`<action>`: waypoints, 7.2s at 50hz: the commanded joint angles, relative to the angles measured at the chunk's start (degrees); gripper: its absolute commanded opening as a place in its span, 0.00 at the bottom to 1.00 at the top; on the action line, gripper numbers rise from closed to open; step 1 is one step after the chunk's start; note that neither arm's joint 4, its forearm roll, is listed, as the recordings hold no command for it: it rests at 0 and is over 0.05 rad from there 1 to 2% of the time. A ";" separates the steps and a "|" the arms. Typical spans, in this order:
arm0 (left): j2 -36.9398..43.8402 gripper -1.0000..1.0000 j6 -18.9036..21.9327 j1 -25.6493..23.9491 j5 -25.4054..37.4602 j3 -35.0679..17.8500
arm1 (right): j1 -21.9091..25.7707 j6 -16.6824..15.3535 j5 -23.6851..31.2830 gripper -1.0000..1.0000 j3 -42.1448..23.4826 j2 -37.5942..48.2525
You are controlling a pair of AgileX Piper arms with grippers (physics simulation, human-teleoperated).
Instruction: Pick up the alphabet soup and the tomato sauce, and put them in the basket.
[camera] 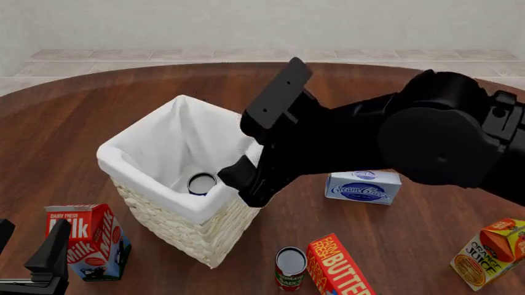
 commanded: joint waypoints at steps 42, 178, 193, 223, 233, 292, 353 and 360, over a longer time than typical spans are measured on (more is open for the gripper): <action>0.00 1.00 0.00 0.00 0.00 0.00 | 0.65 -5.78 6.13 1.00 4.38 -2.06; 0.00 1.00 0.00 0.00 0.00 0.00 | -0.12 -8.52 -0.82 1.00 18.56 4.56; 0.00 1.00 0.00 0.00 0.00 0.00 | 0.34 -8.80 -1.21 1.00 20.50 4.98; 0.00 1.00 0.00 0.00 0.00 0.00 | -3.23 -12.94 -0.94 1.00 19.32 7.85; 0.00 1.00 0.00 0.00 0.00 0.00 | -3.22 -13.08 -1.07 1.00 20.02 7.98; 0.00 1.00 0.00 0.00 0.00 0.00 | -1.69 -11.84 -4.24 1.00 23.79 8.86; 0.00 1.00 0.00 0.00 0.00 0.00 | -3.28 -12.65 -7.39 1.00 26.57 10.48; 0.00 1.00 0.00 0.00 0.00 0.00 | -3.25 -12.52 -7.92 1.00 26.81 11.00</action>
